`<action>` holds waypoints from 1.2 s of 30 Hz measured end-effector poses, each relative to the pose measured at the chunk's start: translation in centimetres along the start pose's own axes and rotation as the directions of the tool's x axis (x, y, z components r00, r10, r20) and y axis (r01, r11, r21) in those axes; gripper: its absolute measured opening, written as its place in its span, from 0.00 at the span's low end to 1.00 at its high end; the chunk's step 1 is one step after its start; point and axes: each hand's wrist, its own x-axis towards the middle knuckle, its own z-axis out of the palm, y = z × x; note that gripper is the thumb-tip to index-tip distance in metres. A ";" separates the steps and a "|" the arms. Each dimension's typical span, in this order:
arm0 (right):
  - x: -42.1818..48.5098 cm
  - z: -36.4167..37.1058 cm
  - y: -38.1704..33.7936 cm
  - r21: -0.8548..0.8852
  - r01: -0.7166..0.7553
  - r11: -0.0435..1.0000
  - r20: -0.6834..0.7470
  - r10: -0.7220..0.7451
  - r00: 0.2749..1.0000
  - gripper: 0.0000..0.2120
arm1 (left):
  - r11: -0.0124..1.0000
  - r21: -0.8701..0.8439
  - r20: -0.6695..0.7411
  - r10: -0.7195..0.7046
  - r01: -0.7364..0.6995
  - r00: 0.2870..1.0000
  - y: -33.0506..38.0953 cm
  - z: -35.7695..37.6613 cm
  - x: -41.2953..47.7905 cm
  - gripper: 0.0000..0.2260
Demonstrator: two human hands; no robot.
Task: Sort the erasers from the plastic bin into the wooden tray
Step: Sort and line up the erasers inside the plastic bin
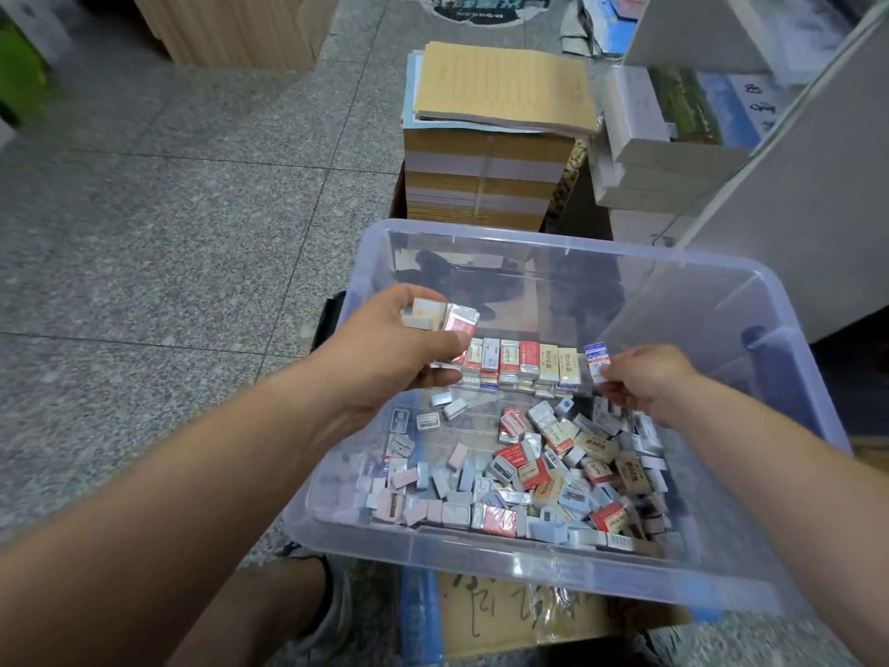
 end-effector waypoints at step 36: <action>-12.7 4.3 -6.6 0.485 0.102 0.869 0.435 -0.341 0.834 0.05 | 0.983 -0.055 -0.063 0.171 -0.174 0.983 3.4 -2.7 -3.7 0.10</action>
